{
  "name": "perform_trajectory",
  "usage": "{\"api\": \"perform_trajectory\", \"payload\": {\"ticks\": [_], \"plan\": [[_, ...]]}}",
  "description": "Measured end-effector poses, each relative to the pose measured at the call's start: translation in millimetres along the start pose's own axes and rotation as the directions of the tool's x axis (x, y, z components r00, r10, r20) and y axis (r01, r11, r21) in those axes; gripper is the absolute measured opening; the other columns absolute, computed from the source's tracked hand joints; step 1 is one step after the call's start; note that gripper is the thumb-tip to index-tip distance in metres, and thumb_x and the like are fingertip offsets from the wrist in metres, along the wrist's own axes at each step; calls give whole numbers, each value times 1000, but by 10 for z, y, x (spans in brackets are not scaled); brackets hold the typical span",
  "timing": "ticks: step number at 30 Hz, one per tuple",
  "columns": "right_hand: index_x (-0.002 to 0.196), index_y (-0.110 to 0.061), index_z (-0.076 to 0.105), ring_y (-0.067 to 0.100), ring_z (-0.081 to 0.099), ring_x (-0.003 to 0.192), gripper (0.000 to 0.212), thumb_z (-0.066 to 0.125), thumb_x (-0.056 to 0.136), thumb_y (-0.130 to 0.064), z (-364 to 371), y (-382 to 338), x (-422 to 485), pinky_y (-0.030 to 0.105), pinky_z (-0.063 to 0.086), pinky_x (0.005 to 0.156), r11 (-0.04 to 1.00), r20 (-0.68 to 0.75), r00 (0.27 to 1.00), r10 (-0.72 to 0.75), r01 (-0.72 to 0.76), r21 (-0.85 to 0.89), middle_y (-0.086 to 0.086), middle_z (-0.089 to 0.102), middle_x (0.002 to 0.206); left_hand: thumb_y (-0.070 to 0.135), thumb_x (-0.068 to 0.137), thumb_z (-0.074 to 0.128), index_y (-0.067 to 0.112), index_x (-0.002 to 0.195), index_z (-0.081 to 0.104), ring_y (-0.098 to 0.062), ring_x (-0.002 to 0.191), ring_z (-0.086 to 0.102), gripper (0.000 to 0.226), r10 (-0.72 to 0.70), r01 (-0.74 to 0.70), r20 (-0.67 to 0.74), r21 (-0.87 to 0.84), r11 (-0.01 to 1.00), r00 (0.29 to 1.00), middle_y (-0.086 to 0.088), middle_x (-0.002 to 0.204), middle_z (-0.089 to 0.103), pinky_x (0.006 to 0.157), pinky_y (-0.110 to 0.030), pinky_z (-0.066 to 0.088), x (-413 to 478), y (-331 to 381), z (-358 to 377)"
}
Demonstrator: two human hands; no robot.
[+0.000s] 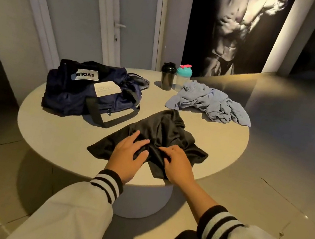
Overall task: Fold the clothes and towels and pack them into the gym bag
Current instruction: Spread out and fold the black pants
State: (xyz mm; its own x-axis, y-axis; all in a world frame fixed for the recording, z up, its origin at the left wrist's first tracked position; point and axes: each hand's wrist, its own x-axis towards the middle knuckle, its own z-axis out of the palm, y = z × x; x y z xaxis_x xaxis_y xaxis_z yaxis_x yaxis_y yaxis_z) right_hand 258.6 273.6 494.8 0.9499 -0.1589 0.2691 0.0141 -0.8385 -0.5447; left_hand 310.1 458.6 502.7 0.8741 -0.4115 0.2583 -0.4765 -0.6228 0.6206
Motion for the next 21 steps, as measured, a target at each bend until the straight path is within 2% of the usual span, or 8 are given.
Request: {"api": "perform_trajectory", "payload": {"ticks": [4, 7, 9, 11, 14, 16, 18, 21], "plan": [[119, -26, 71, 0, 56, 105, 28, 53, 100, -15, -175, -61, -47, 16, 42, 94, 919, -32, 998, 47, -30, 394, -9, 63, 116, 68, 92, 43, 36, 138, 51, -19, 129, 44, 56, -41, 27, 110, 125, 992, 993, 10, 139, 54, 111, -41, 37, -24, 40, 9], [122, -27, 66, 3, 49, 109, 27, 51, 101, -20, -203, -14, 11, 25, 41, 104, 929, -227, 963, 143, -51, 367, -6, 54, 121, 63, 91, 49, 30, 103, 60, -19, 106, 53, 37, -76, 58, 75, 225, 973, 994, 5, 106, 61, 96, -37, 45, -26, 29, 36], [134, -30, 57, 15, 45, 126, 34, 48, 102, -36, -204, 25, 60, 41, 37, 112, 960, -187, 960, 207, -162, 230, 0, 49, 136, 56, 97, 48, 23, 92, 59, -21, 96, 57, 35, -188, 188, 14, 18, 982, 982, 1, 95, 61, 86, -35, 47, -49, 87, -1], [144, -33, 47, 25, 40, 136, 48, 44, 100, -51, -196, 34, 86, 48, 34, 112, 957, -50, 959, 280, -275, 93, 2, 46, 146, 53, 99, 47, 19, 88, 60, -22, 90, 61, 38, -272, 255, -23, -284, 924, 962, -2, 88, 63, 77, -31, 46, -70, 163, -76], [142, -33, 48, 27, 49, 129, 45, 44, 100, -50, -178, 29, 117, 48, 37, 109, 959, 9, 962, 272, -271, 78, 1, 54, 141, 52, 101, 44, 16, 108, 63, -23, 102, 60, 41, -395, 319, -44, -512, 797, 918, -3, 105, 65, 89, -34, 48, -21, 227, -187], [127, -28, 62, 20, 59, 112, 29, 46, 103, -35, -198, -30, 137, 43, 42, 105, 968, 109, 979, 171, -188, 165, -3, 65, 125, 57, 100, 42, 19, 126, 58, -29, 115, 58, 49, -485, 367, -19, -628, 686, 874, -6, 122, 62, 105, -46, 45, 42, 235, -252], [110, -20, 70, 14, 61, 98, 25, 46, 105, -24, -208, -94, 150, 35, 47, 98, 953, 150, 985, 80, -120, 278, -3, 68, 110, 59, 100, 41, 20, 131, 56, -31, 119, 57, 52, -497, 347, -15, -696, 628, 868, -8, 128, 61, 109, -50, 44, 85, 263, -313], [120, -17, 67, 21, 57, 115, 29, 43, 104, -14, -280, -123, 211, 25, 40, 101, 909, -164, 964, 207, -128, 398, 4, 63, 126, 59, 100, 40, 20, 139, 53, -31, 124, 55, 57, -485, 269, -89, -739, 618, 870, -8, 135, 58, 109, -50, 43, 101, 306, -405]]}}
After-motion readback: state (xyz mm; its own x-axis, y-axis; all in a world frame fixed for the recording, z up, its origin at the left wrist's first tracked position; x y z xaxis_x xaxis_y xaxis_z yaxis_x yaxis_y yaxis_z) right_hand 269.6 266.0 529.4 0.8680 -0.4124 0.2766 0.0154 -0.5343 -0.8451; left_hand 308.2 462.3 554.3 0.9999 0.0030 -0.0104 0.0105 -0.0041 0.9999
